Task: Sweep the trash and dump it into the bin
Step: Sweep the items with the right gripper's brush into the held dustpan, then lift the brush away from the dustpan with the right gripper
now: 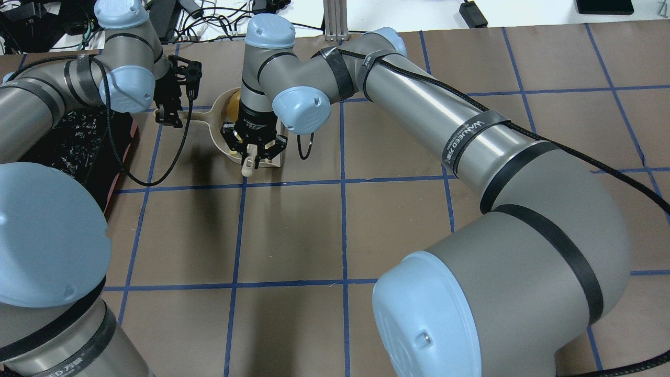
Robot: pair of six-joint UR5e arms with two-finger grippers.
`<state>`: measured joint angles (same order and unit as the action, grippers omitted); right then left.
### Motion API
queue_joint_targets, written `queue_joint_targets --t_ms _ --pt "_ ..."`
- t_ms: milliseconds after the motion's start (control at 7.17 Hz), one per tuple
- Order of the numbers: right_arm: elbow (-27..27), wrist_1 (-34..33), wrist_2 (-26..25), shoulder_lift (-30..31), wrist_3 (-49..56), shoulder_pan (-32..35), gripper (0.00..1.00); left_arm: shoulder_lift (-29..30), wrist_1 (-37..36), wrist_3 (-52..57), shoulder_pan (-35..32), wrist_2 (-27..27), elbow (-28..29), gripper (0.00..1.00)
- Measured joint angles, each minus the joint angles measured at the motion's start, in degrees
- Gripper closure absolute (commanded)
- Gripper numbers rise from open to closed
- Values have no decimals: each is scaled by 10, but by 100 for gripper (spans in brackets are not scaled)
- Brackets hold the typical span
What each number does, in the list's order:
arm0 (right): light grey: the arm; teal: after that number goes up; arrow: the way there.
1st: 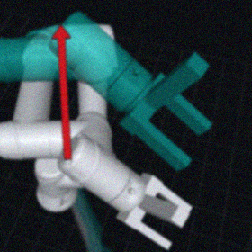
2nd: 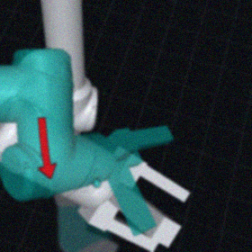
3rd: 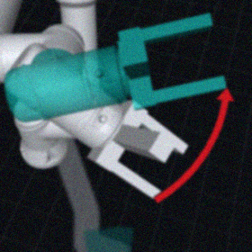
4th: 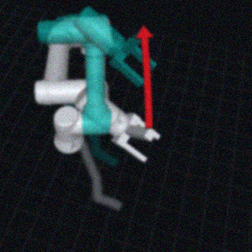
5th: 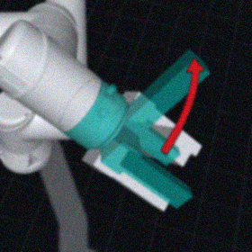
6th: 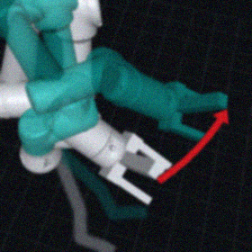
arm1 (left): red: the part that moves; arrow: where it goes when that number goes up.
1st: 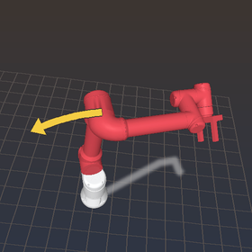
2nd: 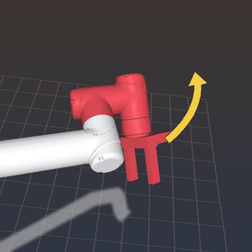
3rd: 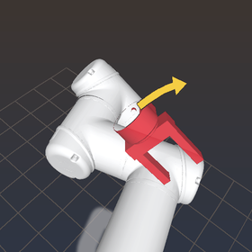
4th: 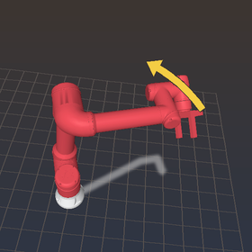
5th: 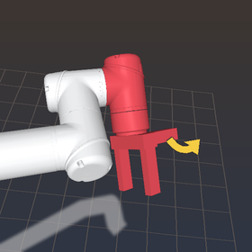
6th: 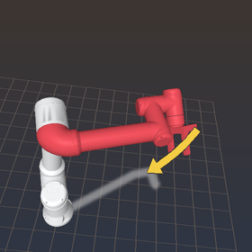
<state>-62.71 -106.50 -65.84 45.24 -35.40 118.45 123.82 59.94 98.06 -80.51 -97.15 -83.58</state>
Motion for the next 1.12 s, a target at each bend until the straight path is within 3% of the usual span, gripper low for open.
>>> queue_joint_targets --t_ms 418,1115 --pt "0 8 -19 24 11 -14 100 -1 0 0 0 3 -1 100" --pt "-8 136 -78 92 74 -94 100 -1 0 -1 0 6 -1 100"
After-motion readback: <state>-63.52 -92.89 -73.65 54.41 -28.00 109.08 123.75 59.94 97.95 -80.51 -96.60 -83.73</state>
